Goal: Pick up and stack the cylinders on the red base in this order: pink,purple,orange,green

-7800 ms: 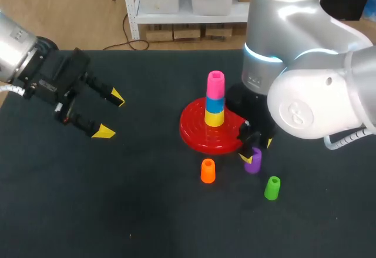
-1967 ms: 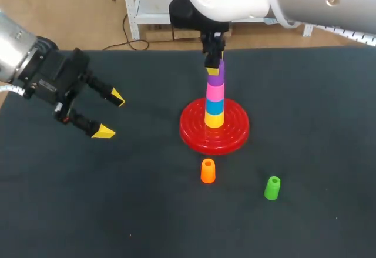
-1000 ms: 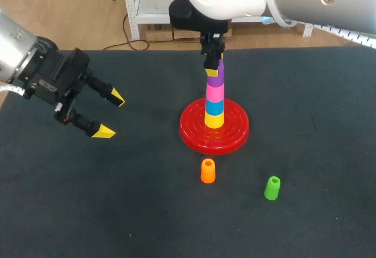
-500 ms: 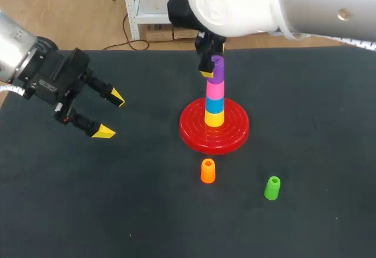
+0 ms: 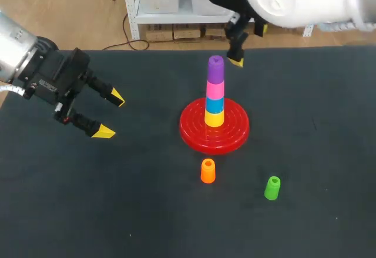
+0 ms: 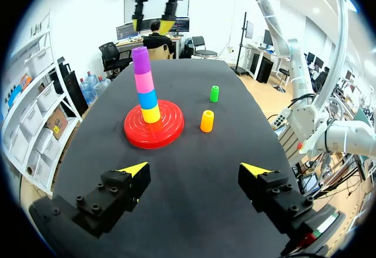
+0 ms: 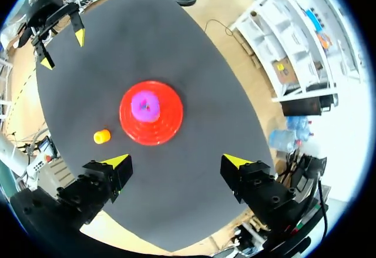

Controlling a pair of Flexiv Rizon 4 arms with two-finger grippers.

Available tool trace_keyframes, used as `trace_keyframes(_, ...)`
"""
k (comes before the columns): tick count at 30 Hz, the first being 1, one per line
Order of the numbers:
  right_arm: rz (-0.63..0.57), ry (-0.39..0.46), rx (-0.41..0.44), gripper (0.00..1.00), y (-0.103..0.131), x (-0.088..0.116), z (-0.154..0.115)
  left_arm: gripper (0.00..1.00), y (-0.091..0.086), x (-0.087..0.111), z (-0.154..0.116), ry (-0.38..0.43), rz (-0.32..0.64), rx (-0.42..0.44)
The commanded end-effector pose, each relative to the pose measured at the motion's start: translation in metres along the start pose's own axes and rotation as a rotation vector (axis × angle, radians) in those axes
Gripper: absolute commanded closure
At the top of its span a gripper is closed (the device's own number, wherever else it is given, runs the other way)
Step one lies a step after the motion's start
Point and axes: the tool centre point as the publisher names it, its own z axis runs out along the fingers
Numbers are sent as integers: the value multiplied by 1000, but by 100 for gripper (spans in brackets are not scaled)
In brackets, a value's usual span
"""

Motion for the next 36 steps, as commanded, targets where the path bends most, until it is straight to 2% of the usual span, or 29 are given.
trace_keyframes(1, 22, -116, 22, 0, 12, 36, 8, 0, -1, 2, 0, -4, 4, -4)
trace_keyframes(6, 57, -95, -22, 0, 30, 60, 25, 0, -1, 2, 0, -4, 4, -4)
trace_keyframes(10, 49, -97, -68, 0, 45, 68, 34, 0, -1, 2, 0, -4, 4, -4)
trace_keyframes(14, 92, -118, -64, 0, 42, 79, 37, 0, -1, 2, 0, -4, 4, -4)
trace_keyframes(29, 92, -118, -64, 0, 42, 79, 37, 0, -1, 2, 0, -4, 4, -4)
trace_keyframes(31, 47, -86, -72, 0, 51, 69, 42, 0, -1, 2, 0, -4, 4, -4)
trace_keyframes(36, -80, -50, -145, 0, 95, 47, 60, 0, -1, 2, 0, -4, 4, -4)
